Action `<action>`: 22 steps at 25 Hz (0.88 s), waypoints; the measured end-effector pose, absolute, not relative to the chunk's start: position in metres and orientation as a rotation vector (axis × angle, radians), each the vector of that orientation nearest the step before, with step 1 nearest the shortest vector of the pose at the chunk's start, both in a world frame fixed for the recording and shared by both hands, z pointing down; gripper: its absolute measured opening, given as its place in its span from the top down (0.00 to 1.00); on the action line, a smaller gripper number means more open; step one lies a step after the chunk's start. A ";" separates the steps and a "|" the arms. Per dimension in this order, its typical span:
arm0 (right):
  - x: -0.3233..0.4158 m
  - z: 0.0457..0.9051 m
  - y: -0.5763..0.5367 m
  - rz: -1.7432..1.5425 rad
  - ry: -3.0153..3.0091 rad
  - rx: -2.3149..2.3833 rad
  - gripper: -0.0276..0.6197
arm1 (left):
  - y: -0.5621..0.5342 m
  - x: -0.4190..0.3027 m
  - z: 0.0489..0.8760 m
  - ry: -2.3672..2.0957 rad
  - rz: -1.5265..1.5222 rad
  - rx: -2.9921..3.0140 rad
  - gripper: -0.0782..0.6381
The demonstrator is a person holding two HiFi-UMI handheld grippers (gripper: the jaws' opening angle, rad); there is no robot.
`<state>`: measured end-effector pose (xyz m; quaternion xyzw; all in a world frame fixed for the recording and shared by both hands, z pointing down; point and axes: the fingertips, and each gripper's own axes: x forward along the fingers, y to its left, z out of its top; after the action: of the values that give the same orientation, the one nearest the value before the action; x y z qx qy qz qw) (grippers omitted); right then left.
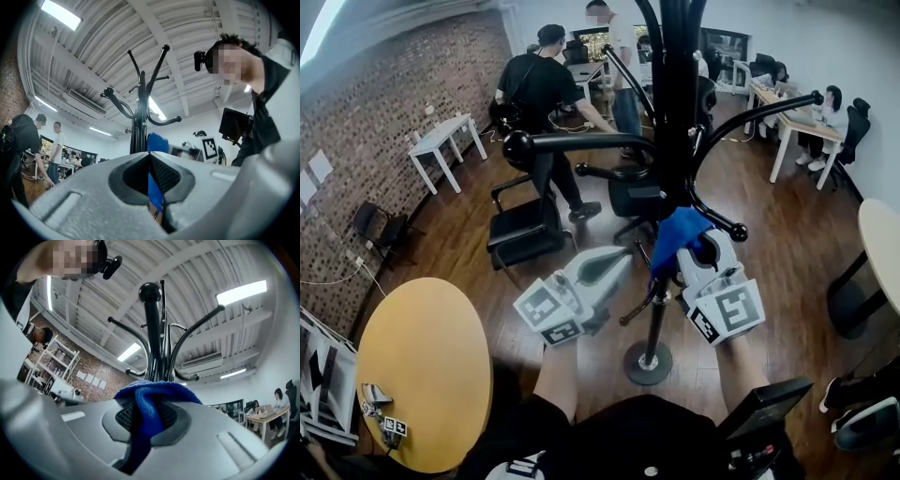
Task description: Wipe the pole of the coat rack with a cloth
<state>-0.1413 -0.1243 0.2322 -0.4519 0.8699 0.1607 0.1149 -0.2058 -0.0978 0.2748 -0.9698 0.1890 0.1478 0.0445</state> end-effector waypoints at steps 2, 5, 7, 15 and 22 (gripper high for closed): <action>-0.152 0.292 -0.126 0.384 2.632 -1.370 0.92 | -0.098 -0.215 0.280 0.597 0.437 -2.959 0.89; -0.155 0.398 -0.126 0.155 2.714 -1.423 0.92 | -0.097 -0.224 0.289 0.618 0.416 -2.968 0.89; -0.150 0.462 -0.130 0.023 2.760 -1.455 0.92 | -0.096 -0.223 0.291 0.618 0.413 -2.972 0.89; -0.141 0.520 -0.135 -0.236 2.773 -1.486 0.92 | -0.090 -0.221 0.294 0.620 0.403 -2.968 0.89; -0.157 0.292 -0.121 0.205 2.527 -1.329 0.92 | -0.082 -0.230 0.290 0.619 0.409 -2.962 0.89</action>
<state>-0.1571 -0.1213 0.2921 -0.4598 0.8742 0.0708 0.1391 -0.2301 -0.0824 0.2897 -0.9691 0.2024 0.1336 0.0439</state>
